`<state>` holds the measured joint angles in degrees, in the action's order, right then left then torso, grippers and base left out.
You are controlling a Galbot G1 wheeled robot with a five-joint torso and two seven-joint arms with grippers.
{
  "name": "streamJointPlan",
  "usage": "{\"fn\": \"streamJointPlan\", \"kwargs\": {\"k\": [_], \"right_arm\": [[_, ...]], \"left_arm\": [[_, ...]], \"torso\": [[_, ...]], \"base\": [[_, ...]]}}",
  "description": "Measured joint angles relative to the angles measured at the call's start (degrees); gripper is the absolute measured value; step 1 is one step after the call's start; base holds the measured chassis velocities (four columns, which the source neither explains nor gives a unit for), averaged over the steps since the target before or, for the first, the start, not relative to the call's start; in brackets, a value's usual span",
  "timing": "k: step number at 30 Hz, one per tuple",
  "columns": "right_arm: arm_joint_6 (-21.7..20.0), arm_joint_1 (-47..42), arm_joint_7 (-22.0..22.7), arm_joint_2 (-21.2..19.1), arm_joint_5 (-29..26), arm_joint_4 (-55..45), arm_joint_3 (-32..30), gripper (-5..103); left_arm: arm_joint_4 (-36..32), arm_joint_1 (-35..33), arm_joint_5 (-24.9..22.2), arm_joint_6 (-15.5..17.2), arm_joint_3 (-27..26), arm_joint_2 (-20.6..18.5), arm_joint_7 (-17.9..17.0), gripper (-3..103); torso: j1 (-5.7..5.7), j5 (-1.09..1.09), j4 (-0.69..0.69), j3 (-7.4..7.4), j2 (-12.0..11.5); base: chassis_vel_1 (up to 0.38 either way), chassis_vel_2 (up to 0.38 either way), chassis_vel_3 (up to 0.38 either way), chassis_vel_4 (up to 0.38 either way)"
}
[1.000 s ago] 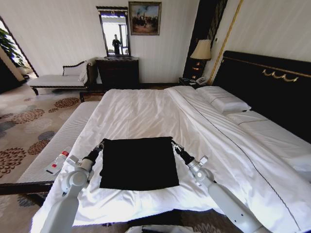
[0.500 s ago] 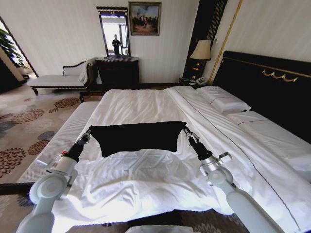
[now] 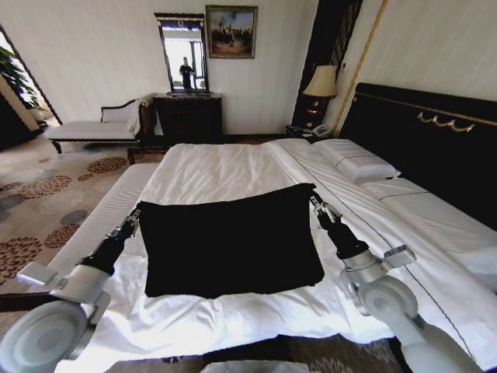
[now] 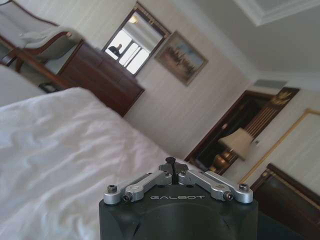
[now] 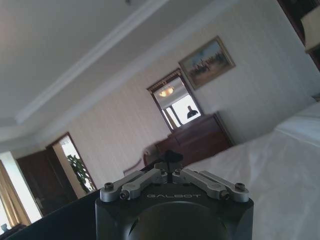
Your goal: Fold the clothes on the bed.
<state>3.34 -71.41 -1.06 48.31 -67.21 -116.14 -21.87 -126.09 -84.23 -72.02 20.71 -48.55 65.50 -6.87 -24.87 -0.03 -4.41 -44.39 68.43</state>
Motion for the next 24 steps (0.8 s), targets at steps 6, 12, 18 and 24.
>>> {"fn": "streamJointPlan", "kwargs": {"k": [6, 12, 18, 24], "right_arm": [[-0.09, 15.93, -0.44, 5.17, 1.63, 27.50, 17.41, 0], [1.24, 23.30, -4.82, 9.64, 2.03, 40.70, 22.83, 0], [3.77, 27.19, -9.27, 12.27, 2.05, 46.73, 23.45, 0], [4.90, 24.98, -11.10, 11.90, 0.58, 43.79, 22.74, 0]], "left_arm": [[26.79, 15.54, 12.41, -1.26, 15.88, 1.44, 1.32, 1], [44.31, 26.93, 16.81, -4.34, 21.32, 4.71, 4.32, 1], [49.09, 30.60, 14.28, -7.02, 21.32, 4.89, 8.66, 1], [45.88, 27.48, 11.07, -8.34, 19.95, 3.58, 12.83, 1]], "torso": [[-0.02, -0.02, 0.01, -0.02, -0.03], [-0.04, -0.02, -0.01, -0.03, -0.03], [-0.01, 0.00, 0.00, 0.00, -0.02], [-0.02, -0.01, 0.01, 0.00, -0.01]], "base": [[0.000, 0.000, 0.000, 0.000], [0.000, 0.000, 0.000, 0.000], [0.000, 0.000, 0.000, 0.000], [0.000, 0.000, 0.000, 0.000]]}}
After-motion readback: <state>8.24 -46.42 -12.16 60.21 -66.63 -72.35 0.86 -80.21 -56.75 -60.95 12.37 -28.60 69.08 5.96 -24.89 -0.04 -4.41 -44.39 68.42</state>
